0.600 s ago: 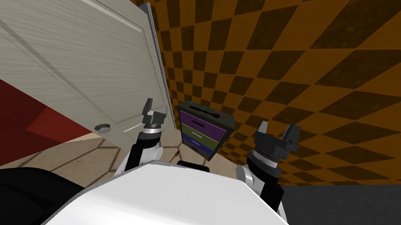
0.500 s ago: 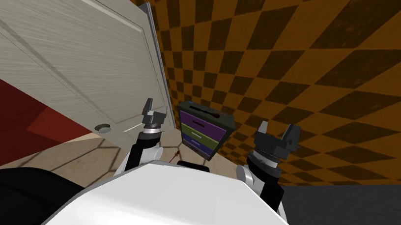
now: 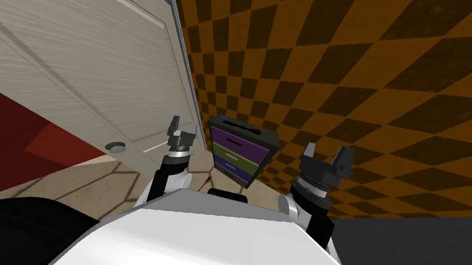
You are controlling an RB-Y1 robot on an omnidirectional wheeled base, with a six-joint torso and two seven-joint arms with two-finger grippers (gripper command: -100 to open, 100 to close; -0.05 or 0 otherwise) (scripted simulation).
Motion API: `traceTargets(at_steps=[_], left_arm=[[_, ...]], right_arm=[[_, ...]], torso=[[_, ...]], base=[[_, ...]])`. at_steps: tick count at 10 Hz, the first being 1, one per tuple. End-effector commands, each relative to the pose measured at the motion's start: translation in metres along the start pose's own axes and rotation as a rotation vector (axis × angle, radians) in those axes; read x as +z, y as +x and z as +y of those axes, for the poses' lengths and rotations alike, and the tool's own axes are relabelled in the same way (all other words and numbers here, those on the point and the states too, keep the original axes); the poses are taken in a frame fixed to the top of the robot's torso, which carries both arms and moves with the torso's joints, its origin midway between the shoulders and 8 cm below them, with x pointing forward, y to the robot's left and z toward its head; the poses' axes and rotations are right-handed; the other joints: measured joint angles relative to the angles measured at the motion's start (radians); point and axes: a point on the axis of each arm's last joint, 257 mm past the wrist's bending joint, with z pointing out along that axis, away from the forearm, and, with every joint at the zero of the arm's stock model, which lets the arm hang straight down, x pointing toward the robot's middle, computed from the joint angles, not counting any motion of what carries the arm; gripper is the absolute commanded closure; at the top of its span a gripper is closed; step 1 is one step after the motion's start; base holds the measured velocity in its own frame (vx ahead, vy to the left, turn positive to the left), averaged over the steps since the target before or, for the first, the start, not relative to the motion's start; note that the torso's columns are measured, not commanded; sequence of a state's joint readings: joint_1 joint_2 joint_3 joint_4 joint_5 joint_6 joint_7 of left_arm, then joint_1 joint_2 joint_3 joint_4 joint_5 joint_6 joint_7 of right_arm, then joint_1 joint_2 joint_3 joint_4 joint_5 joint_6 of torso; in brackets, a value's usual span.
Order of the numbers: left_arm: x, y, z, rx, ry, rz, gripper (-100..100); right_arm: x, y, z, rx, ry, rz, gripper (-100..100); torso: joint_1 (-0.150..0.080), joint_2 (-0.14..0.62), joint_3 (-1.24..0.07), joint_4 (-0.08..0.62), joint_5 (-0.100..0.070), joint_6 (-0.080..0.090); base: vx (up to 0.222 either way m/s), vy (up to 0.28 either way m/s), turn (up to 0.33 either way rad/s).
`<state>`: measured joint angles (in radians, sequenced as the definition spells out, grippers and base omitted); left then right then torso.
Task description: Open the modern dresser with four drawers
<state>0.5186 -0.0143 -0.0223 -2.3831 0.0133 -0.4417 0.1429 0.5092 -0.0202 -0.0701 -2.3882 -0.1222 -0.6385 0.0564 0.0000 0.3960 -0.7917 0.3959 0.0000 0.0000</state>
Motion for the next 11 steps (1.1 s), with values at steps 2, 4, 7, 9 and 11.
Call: traceTargets(at_steps=[2,4,7,9,11], left_arm=[[0.000,0.000,0.000,0.000,0.000,0.000,0],[0.000,0.005,0.004,0.009,-0.015,0.035,-100],[-0.001,0.016,0.017,0.025,-0.060,0.097,-100],[-0.002,0.023,0.033,0.031,-0.113,0.133,-100],[-0.004,0.026,0.045,0.031,-0.151,0.145,-100]], right_arm=[[0.000,0.000,0.000,0.000,0.000,0.000,0],[0.000,0.000,0.000,0.000,0.000,0.000,0],[0.000,0.000,0.000,0.000,0.001,0.000,0],[0.000,0.000,0.000,0.000,0.001,0.000,0],[0.000,0.000,0.000,0.000,0.001,0.000,0]], torso=[[0.000,0.148,-0.295,0.148,0.000,0.000],[0.000,0.295,-0.590,0.295,0.000,0.000],[0.000,0.340,-0.684,0.341,0.000,0.000],[0.000,0.342,-0.684,0.342,0.000,0.000],[0.000,0.342,-0.685,0.342,0.000,0.000]], base=[[0.000,0.000,0.000],[0.005,0.000,-0.010],[0.011,0.003,-0.040],[0.020,0.008,-0.067],[0.029,0.010,-0.066]])
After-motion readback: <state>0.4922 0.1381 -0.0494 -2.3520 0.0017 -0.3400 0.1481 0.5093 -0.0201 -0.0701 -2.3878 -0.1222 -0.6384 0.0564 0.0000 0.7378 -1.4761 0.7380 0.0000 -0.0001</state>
